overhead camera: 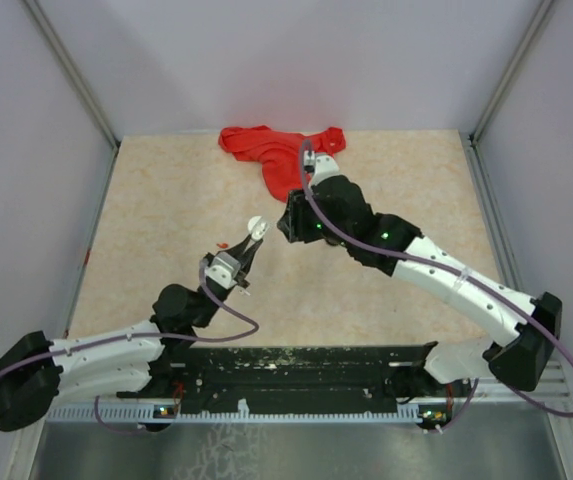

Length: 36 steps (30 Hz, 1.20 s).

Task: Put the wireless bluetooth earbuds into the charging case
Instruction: Move the earbud to the center of the board.

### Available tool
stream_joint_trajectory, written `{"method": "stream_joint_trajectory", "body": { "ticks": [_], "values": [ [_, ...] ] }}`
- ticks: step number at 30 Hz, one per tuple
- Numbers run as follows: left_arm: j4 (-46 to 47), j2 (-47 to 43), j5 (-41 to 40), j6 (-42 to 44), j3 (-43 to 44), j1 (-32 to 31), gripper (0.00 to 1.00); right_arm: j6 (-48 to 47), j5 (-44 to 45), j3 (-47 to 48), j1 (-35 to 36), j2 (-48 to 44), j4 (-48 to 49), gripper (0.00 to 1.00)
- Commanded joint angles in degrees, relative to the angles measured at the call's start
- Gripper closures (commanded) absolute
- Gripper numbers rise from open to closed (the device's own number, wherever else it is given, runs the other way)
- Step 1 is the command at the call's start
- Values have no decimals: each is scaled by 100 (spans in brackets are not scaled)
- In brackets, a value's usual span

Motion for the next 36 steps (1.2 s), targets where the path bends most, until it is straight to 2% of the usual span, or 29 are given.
{"method": "stream_joint_trajectory", "body": {
  "ticks": [1,3,6,10,14,23,28,36],
  "values": [
    [-557,-498,457,-893,-119,389,99,-573,-908,-130,-457,-697,462,54],
    [-960,-715,698,-1163,-129,626,99,-831,-1052,-350,-507,-851,603,48],
    [-1468,-1064,992,-1695,-121,1110,99,-1232,-1232,-571,-509,-797,649,46],
    [-2160,-1361,982,-2290,-57,1647,99,-1531,-1522,-859,-509,-454,751,46],
    [-2731,-1556,869,-2701,12,1951,99,-1696,-1800,-1329,-451,-171,1319,46],
    [-4004,-1876,652,-3447,185,2540,99,-2172,-1628,-1490,245,969,2161,48],
    [-4085,-1932,339,-3592,-28,2579,99,-2260,-1663,-1477,500,1732,2938,52],
    [-4094,-1966,143,-3623,-138,2576,99,-2315,-1603,-1289,681,2688,3552,56]
  ]
}}
